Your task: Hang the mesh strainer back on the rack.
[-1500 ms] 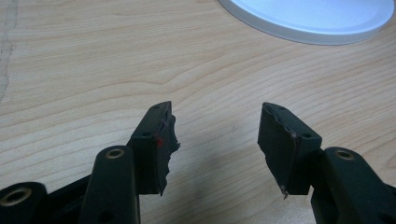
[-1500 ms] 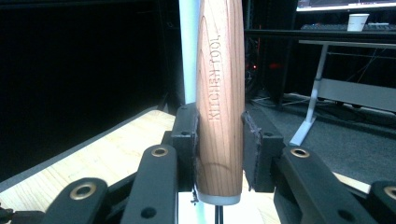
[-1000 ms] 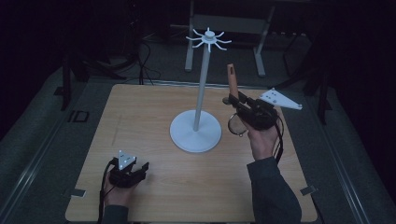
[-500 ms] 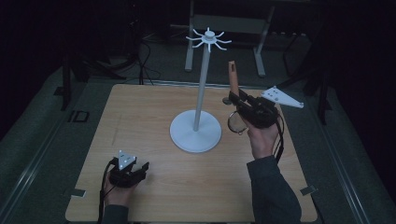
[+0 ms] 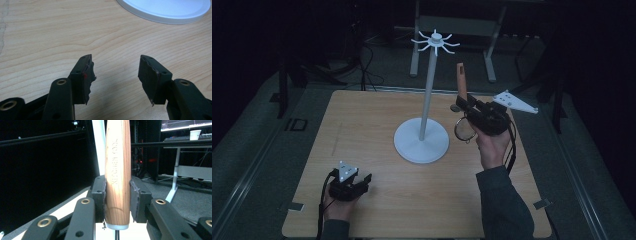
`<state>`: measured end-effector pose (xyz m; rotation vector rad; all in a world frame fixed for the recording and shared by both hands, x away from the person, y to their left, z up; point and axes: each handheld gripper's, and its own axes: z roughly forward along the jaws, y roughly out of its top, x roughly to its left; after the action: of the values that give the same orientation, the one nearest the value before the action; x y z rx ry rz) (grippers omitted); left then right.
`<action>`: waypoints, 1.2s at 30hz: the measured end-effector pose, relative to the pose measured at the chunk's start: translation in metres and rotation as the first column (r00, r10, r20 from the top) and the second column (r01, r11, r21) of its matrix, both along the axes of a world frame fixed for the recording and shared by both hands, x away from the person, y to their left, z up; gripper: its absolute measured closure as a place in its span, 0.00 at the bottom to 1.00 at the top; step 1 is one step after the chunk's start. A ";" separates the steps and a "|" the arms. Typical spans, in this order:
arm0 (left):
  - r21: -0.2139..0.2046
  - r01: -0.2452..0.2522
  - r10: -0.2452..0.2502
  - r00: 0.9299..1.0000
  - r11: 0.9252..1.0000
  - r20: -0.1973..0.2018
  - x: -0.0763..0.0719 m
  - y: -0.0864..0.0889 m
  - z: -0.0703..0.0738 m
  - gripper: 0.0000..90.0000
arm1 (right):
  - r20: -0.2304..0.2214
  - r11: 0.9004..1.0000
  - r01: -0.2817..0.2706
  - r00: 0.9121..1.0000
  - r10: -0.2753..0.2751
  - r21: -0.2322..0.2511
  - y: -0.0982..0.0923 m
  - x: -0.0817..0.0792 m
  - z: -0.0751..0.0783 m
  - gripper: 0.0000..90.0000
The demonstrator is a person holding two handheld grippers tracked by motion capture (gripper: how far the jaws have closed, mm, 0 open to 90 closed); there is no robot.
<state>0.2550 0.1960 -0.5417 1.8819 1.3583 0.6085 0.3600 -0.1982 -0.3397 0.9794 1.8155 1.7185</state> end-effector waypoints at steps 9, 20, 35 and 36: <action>0.001 0.001 -0.001 1.000 1.000 0.000 0.000 0.000 0.000 0.51 | 0.022 1.000 -0.016 1.000 0.015 0.025 0.003 0.000 0.009 0.77; 0.001 0.002 -0.002 1.000 1.000 -0.002 0.000 0.000 0.000 0.50 | 0.049 0.997 -0.043 0.998 0.040 0.067 0.008 0.001 0.023 0.77; -0.002 0.000 0.000 1.000 1.000 -0.001 0.000 0.001 0.000 0.50 | 0.045 0.995 -0.073 0.997 0.070 0.070 0.019 0.008 0.032 0.77; -0.002 0.000 0.000 1.000 1.000 -0.001 0.000 0.001 0.000 0.50 | 0.043 0.995 -0.073 0.997 0.070 0.070 0.020 0.010 0.032 0.77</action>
<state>0.2548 0.1968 -0.5414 1.8803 1.3592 0.6063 0.3696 -0.1786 -0.3077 0.9103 1.7948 1.8442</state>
